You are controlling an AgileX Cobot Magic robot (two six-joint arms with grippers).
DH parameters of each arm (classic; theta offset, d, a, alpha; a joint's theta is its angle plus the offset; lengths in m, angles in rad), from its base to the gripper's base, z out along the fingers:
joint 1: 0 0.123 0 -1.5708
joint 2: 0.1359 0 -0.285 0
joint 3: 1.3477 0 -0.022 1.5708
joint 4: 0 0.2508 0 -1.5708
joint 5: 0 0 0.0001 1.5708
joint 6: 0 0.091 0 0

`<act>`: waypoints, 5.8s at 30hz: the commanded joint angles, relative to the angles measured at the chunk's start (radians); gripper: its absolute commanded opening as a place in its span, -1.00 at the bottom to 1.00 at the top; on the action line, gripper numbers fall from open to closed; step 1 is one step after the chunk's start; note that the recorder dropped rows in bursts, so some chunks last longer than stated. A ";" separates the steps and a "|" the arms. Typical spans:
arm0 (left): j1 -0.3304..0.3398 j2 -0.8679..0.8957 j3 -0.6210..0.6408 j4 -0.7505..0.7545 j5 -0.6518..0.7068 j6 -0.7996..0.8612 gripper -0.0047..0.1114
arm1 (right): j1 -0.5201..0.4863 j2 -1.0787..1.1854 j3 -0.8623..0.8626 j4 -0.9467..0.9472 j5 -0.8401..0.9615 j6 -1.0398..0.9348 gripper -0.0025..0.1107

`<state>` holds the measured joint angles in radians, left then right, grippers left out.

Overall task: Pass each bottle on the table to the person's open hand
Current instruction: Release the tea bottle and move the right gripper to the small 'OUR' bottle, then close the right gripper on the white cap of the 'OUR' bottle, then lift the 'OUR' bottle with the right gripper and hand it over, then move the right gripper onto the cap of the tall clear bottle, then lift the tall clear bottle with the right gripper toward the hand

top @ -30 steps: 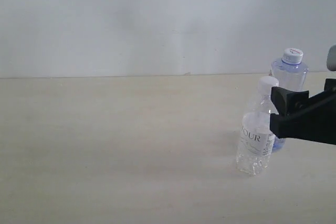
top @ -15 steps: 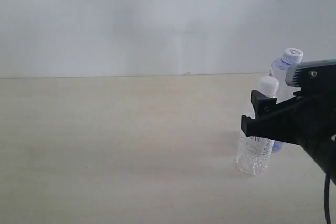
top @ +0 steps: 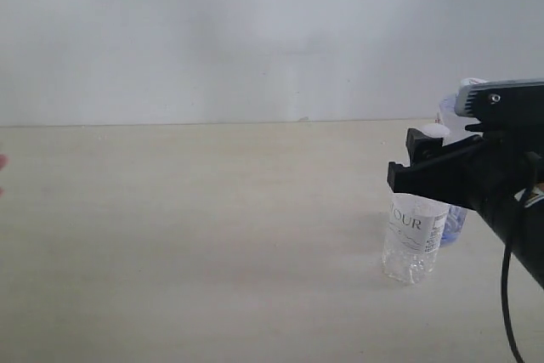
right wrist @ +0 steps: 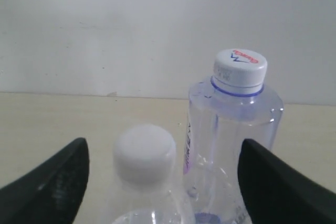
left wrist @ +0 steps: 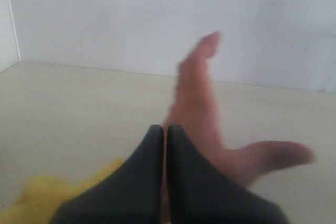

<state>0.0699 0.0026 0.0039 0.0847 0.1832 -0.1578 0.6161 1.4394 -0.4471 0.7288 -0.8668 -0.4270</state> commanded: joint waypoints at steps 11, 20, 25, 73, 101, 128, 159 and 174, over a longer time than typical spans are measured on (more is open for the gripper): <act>0.003 -0.003 -0.004 0.001 -0.004 -0.003 -0.85 | -0.087 0.069 -0.042 -0.151 0.066 0.131 0.33; 0.003 -0.003 -0.004 0.001 -0.004 -0.003 -0.85 | -0.089 0.110 -0.088 -0.108 0.086 0.093 0.33; 0.003 -0.003 -0.004 0.001 -0.004 -0.003 -0.85 | -0.089 0.110 -0.088 -0.067 0.079 0.069 0.17; 0.003 -0.003 -0.004 0.001 -0.004 -0.003 -0.85 | 0.172 -0.093 -0.274 -0.370 0.351 0.205 0.54; 0.003 -0.003 -0.004 0.001 -0.004 -0.003 -0.85 | -0.400 -0.064 -0.274 -0.380 0.380 0.047 0.50; 0.003 -0.003 -0.004 0.001 -0.004 -0.003 -0.85 | -0.437 0.133 -0.274 -0.461 0.249 0.192 0.47; 0.003 -0.003 -0.004 0.001 -0.004 -0.003 -0.85 | -0.274 -0.150 -0.286 -0.561 0.540 0.194 -0.96; 0.003 -0.003 -0.004 0.001 -0.004 -0.003 -0.85 | 0.107 -0.151 -0.308 -0.557 0.450 0.354 -0.96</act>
<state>0.0699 0.0026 0.0039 0.0847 0.1832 -0.1578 0.7018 1.2790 -0.7286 0.1784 -0.3690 -0.1202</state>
